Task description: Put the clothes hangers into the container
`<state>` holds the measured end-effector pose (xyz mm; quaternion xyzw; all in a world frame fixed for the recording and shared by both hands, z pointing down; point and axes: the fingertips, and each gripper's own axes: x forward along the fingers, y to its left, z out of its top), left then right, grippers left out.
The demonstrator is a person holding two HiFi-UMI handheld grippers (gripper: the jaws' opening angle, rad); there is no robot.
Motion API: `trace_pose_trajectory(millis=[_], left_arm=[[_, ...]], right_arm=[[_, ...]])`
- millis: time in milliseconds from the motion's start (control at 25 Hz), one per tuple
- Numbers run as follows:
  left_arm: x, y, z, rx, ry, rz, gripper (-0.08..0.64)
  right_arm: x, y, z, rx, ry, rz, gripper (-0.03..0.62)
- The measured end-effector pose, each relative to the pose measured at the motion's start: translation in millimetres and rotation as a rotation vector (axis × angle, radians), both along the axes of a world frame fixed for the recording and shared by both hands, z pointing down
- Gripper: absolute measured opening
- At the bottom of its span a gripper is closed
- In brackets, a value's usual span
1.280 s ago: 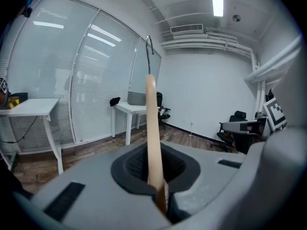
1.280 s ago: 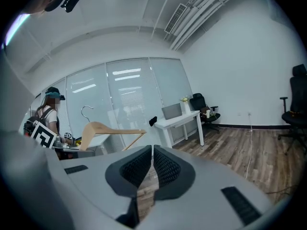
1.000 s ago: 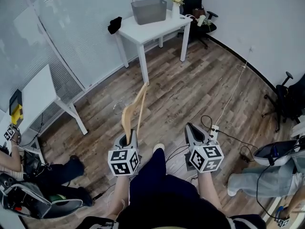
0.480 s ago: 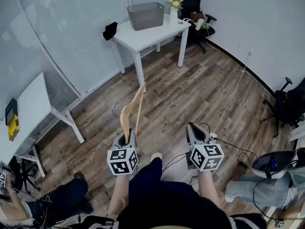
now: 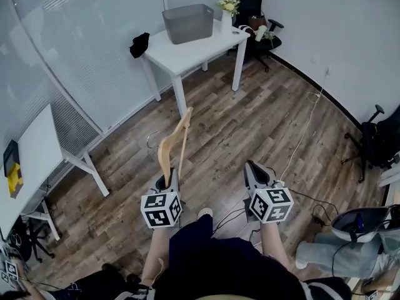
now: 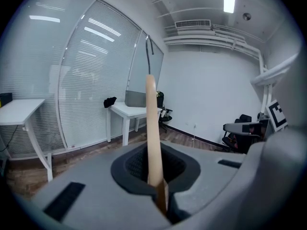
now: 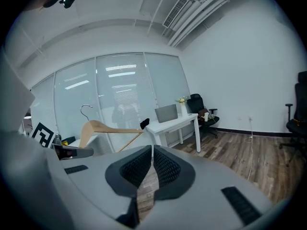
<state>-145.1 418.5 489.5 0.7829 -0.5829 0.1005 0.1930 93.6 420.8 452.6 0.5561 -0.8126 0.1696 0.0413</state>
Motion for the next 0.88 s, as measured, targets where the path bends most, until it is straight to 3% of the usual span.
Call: trace_pose_trajectory(millis=[880], left_arm=[[-24, -108, 6, 0.006, -0.016, 0.039, 0.015]], right_arm=[[-21, -97, 6, 0.012, -0.007, 0.056, 0.037]])
